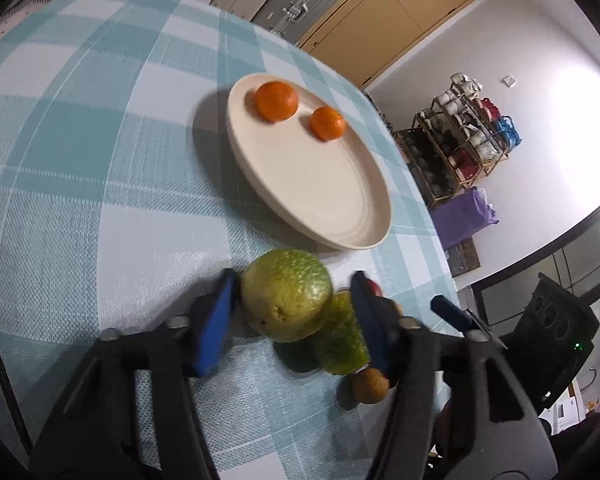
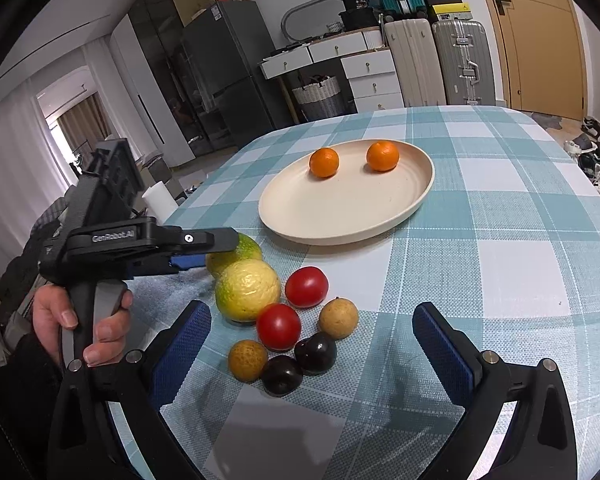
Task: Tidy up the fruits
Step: 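Grasp the large green pomelo with the left tool while the right tool grasps the smaller green citrus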
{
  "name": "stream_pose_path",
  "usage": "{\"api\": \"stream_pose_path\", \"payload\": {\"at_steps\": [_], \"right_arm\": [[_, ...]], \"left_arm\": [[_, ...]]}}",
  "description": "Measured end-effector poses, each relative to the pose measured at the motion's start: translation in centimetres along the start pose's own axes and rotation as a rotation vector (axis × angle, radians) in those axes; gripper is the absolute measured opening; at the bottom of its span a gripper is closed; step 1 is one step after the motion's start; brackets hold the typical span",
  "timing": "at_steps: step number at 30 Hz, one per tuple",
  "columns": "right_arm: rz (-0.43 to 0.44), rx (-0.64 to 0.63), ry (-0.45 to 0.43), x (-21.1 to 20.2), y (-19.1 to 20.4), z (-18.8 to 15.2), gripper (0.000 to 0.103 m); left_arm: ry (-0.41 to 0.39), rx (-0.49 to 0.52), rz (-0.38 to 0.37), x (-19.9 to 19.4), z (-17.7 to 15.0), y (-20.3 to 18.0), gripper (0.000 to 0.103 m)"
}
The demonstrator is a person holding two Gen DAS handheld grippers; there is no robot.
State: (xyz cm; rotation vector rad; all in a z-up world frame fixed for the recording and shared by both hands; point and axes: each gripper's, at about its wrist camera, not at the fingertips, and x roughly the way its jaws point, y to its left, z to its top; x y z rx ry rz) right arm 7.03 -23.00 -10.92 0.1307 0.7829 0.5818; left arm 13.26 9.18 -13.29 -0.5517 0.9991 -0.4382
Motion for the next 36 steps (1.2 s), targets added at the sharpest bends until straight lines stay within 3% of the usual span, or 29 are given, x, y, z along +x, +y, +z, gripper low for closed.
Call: {"api": "stream_pose_path", "payload": {"at_steps": [15,30,36], "right_arm": [[0.0,-0.015,0.003,0.0,0.5,0.1,0.103],[0.061,-0.042,0.063,2.6,2.7,0.7,0.103],[0.092,-0.092,0.097,4.1,3.9,1.2,0.102]], "left_arm": [[-0.055,-0.021,-0.026,-0.7,0.1,0.7,0.045],[-0.114,0.035,0.084,-4.8,-2.0,2.2,0.045],[-0.122,0.021,0.068,-6.1,-2.8,2.9,0.045]]}}
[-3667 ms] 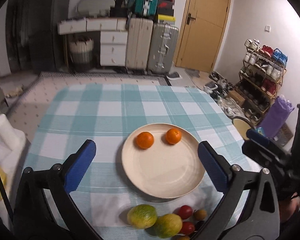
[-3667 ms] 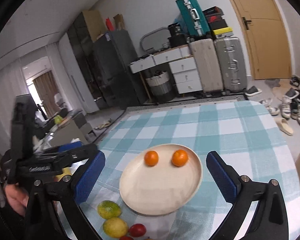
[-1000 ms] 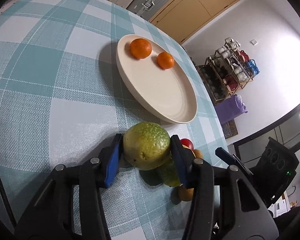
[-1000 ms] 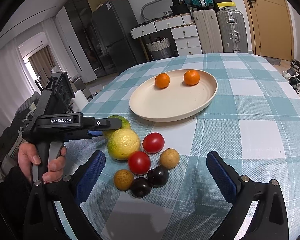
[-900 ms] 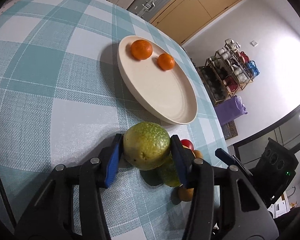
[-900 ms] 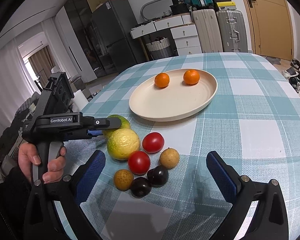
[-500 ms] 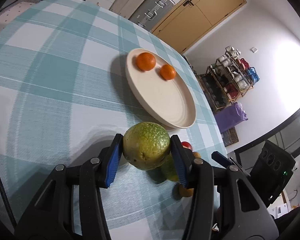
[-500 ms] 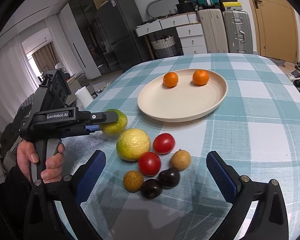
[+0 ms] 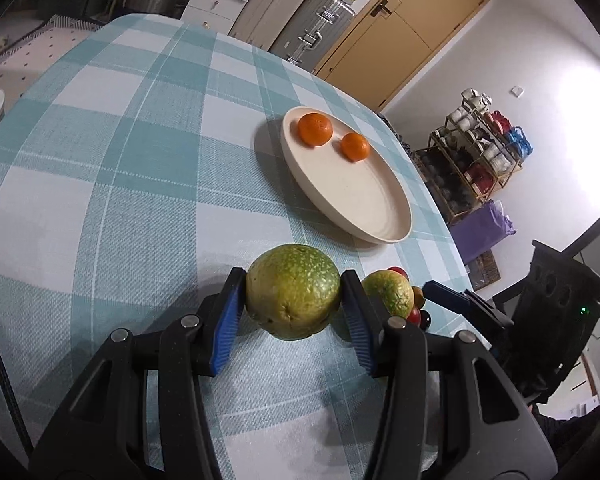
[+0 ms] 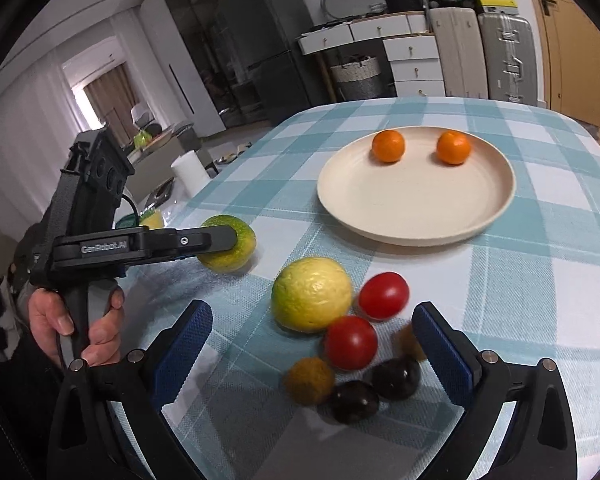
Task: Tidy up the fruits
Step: 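Grasp the large green pomelo with the left tool while the right tool grasps the smaller green citrus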
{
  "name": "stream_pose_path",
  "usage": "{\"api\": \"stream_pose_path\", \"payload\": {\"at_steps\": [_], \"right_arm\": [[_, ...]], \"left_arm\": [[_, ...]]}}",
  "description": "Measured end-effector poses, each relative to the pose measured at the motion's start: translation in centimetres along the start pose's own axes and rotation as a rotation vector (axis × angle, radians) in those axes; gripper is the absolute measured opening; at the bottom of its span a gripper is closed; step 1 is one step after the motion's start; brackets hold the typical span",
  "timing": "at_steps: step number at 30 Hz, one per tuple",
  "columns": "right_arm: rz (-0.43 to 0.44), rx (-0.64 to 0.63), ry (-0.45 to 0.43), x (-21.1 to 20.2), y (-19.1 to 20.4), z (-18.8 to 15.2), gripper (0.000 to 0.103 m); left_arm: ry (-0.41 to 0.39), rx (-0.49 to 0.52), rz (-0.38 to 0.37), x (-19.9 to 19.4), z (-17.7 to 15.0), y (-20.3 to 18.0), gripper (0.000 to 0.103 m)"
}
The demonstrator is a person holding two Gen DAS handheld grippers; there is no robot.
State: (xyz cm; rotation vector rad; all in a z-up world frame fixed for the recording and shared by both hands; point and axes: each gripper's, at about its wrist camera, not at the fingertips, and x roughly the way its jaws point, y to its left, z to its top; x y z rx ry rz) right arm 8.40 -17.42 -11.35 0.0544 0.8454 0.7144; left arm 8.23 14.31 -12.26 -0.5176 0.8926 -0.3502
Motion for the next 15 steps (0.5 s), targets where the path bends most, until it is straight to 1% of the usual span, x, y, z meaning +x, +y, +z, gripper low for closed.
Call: {"api": "stream_pose_path", "payload": {"at_steps": [5,7,9,11,13,15], "right_arm": [[-0.008,-0.008,0.031,1.3,0.5,0.7,0.099],[-0.039,-0.032,0.049,1.8,1.0,0.9,0.097],[-0.063,-0.061,0.054,2.2,1.6,1.0,0.086],[-0.1,-0.105,0.062,2.7,2.3,1.2,0.085],[-0.142,-0.138,0.063,3.1,2.9,1.3,0.081],[-0.178,-0.166,0.07,3.4,3.2,1.2,0.074]], "left_arm": [[-0.004,-0.012,-0.001,-0.3,-0.2,0.6,0.045],[-0.005,-0.011,0.007,-0.4,-0.3,0.7,0.045],[-0.006,-0.014,-0.002,-0.5,-0.3,0.8,0.045],[-0.009,-0.014,-0.004,-0.6,-0.3,0.9,0.045],[-0.008,-0.018,-0.008,-0.6,-0.3,1.0,0.045],[-0.007,-0.021,-0.01,-0.7,-0.4,1.0,0.045]]}}
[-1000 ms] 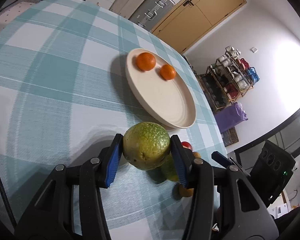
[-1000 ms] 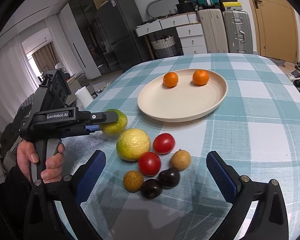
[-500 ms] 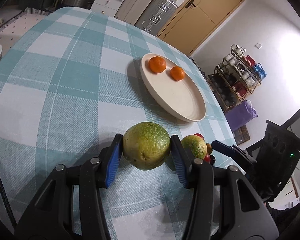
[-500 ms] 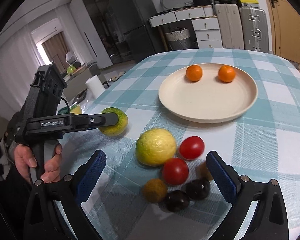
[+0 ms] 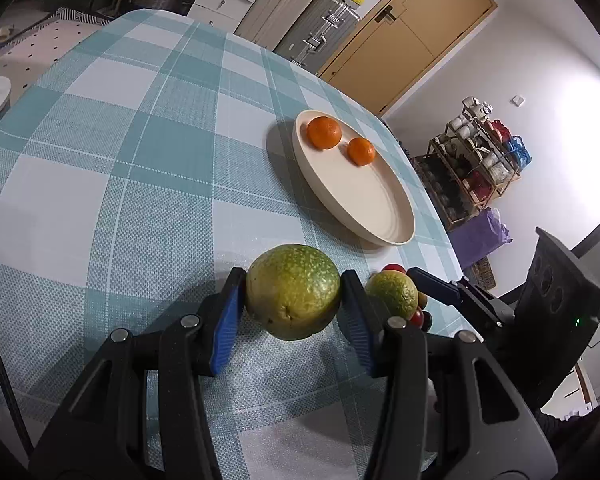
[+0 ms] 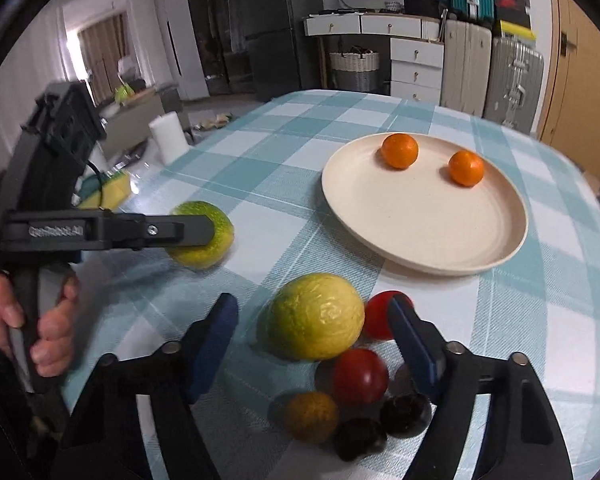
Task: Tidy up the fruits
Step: 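Grasp the large green pomelo with the left tool while the right tool grasps the smaller green citrus, then carry both green citrus fruits over the plate beside the oranges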
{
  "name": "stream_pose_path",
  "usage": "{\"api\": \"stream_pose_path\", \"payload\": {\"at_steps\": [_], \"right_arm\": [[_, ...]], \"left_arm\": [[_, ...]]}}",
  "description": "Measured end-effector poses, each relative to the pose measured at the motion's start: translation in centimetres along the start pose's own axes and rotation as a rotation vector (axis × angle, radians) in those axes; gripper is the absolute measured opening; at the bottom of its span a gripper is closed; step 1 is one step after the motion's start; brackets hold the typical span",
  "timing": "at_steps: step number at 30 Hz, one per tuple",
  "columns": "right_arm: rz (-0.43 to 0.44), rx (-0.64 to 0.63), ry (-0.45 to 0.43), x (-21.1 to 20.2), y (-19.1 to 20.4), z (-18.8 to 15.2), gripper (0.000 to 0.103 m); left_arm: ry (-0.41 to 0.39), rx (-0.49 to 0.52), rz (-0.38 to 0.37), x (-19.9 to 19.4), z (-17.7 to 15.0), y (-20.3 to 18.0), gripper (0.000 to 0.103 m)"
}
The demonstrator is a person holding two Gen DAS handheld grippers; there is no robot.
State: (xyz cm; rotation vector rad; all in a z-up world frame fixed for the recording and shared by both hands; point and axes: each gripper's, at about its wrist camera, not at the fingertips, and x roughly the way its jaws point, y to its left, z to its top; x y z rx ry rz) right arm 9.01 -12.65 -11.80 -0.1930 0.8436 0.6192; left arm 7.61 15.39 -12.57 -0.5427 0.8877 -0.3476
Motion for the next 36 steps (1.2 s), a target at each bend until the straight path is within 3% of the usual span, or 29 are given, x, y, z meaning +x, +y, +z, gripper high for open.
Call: {"api": "stream_pose_path", "payload": {"at_steps": [6,13,29,36], "right_arm": [[-0.062,-0.09,0.014,0.5,1.6,-0.1,0.053],[-0.094,-0.136,-0.003,0.5,2.5,-0.6,0.052],[0.058,0.037,-0.089,-2.6,-0.5,-0.4,0.052],[0.075,0.096,-0.13,-3.9,-2.3,0.0,0.052]], "left_arm": [[0.004,-0.014,-0.004,0.1,-0.2,0.3,0.045],[0.003,-0.023,-0.006,0.0,-0.3,0.4,0.045],[0.014,0.006,0.002,0.1,0.3,-1.0,0.045],[-0.013,0.029,0.012,-0.2,1.2,-2.6,0.045]]}}
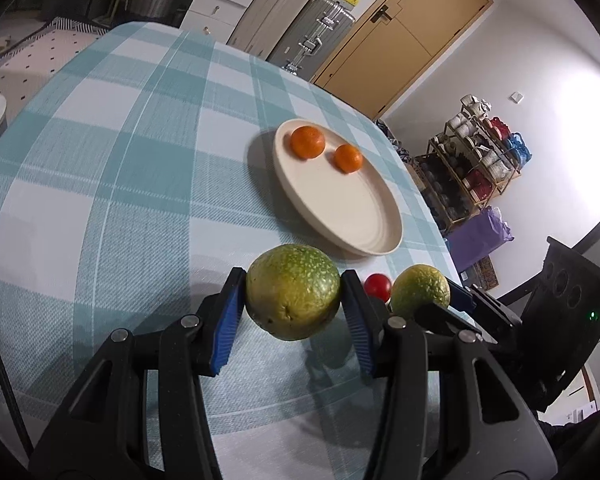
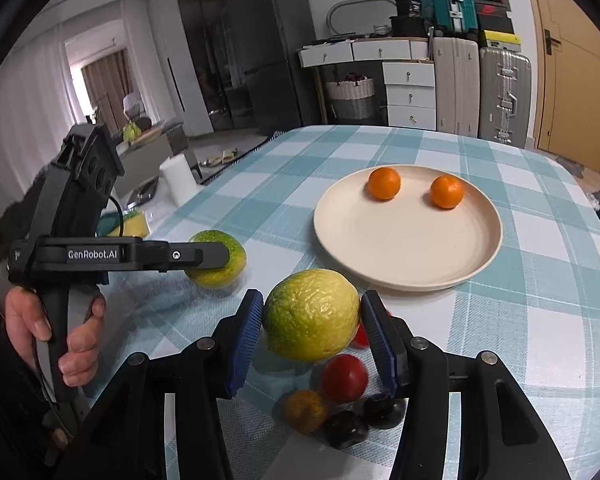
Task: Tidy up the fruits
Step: 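Carry both green citrus fruits over the plate beside the oranges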
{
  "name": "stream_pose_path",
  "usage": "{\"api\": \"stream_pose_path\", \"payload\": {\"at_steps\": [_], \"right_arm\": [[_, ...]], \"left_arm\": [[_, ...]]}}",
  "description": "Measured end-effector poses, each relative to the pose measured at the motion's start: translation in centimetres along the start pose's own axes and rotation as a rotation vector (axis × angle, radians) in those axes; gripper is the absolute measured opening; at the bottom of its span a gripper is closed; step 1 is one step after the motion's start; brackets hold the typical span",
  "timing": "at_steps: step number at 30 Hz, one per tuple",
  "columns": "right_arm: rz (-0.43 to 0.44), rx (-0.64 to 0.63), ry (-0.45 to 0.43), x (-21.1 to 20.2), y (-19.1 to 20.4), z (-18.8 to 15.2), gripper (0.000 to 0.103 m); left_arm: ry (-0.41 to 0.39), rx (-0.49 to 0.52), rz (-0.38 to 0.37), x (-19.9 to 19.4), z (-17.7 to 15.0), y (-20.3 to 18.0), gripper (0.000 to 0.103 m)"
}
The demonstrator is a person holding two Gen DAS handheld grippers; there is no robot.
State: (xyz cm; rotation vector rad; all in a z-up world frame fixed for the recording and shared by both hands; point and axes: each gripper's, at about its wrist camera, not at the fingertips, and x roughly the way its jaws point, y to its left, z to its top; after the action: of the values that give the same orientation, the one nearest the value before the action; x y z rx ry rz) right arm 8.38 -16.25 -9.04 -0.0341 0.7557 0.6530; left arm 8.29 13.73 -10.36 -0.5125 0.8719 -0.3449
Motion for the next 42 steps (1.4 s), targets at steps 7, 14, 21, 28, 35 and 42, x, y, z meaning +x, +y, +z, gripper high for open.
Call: {"api": "stream_pose_path", "payload": {"at_steps": [7,14,21,28,35,42], "right_arm": [[0.029,0.052,-0.038,-0.7,-2.2,1.6,0.052],[0.007,0.073,-0.101,-1.8,-4.5,3.9,0.052],[-0.03,0.076,-0.13,-1.9,-7.4,6.4,0.052],[-0.023,0.101,-0.123,0.1,-10.1,8.6,0.052],[0.004,0.112,-0.097,3.8,-11.0,10.0,0.052],[0.0,0.119,-0.063,7.2,-11.4,10.8,0.052]], "left_arm": [[-0.015,0.027,-0.012,0.3,1.7,-2.1,0.045],[-0.035,0.023,-0.013,0.9,4.5,-3.7,0.045],[-0.021,0.039,-0.017,3.4,7.0,-5.2,0.045],[0.0,0.034,-0.003,6.7,9.5,-5.3,0.045],[0.017,0.03,0.034,9.5,11.1,-4.2,0.045],[0.025,0.033,0.052,11.0,12.1,-3.7,0.045]]}}
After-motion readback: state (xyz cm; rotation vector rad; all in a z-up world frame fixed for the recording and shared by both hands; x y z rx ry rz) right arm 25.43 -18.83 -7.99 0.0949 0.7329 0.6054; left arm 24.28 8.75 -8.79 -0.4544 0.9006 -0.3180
